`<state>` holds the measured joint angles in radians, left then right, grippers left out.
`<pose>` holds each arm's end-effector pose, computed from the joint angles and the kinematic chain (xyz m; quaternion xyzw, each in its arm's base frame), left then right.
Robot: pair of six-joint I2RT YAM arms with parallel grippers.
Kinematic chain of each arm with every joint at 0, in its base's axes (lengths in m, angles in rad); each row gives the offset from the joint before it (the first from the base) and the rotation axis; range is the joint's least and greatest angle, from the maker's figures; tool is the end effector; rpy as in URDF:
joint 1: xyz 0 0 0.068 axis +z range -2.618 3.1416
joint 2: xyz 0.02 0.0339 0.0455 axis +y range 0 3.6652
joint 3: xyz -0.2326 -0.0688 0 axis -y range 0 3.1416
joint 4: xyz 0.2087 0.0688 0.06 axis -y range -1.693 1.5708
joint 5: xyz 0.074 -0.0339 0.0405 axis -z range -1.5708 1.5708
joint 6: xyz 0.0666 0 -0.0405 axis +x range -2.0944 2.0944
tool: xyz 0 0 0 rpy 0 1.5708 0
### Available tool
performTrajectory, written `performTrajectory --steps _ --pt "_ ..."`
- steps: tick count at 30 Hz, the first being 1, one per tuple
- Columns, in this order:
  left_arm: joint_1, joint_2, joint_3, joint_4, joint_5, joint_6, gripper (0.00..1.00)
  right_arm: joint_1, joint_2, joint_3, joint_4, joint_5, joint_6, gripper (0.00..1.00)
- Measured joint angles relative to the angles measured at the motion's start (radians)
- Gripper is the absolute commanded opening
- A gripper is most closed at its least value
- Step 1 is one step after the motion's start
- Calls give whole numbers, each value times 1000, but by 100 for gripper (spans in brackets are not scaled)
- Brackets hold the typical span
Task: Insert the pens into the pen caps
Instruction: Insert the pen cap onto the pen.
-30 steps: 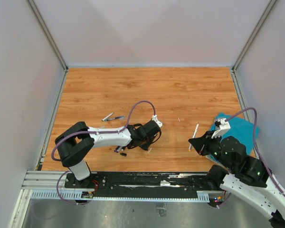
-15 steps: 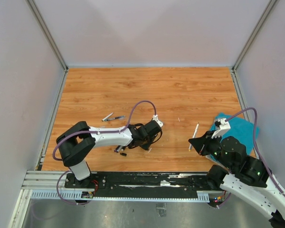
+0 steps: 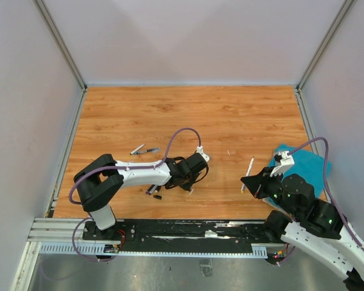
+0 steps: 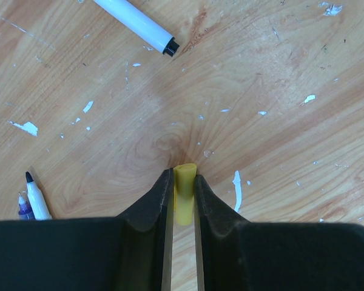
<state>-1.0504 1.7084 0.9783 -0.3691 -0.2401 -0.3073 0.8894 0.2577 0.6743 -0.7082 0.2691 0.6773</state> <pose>0.1681 -0.2615 0.1259 0.3244 0.9096 -0.0550 0.2536 0.0730 0.0619 0.2724 -0.0045 0.7991 0.3411 0.4950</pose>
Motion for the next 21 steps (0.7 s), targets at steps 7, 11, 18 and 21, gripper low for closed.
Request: performTrajectory --steps 7,11,18,21 --pt "0 0 3 -2 7 14 0 0 6 -10 2 -4 0 1" --pt "0 0 3 -1 13 18 0 0 23 -11 5 -12 -1 1" --pt "0 -27 -11 20 60 26 1 0 49 -26 49 -34 -13 1" --pt "0 -63 -27 44 97 32 0 0 83 -50 92 -63 -32 1"
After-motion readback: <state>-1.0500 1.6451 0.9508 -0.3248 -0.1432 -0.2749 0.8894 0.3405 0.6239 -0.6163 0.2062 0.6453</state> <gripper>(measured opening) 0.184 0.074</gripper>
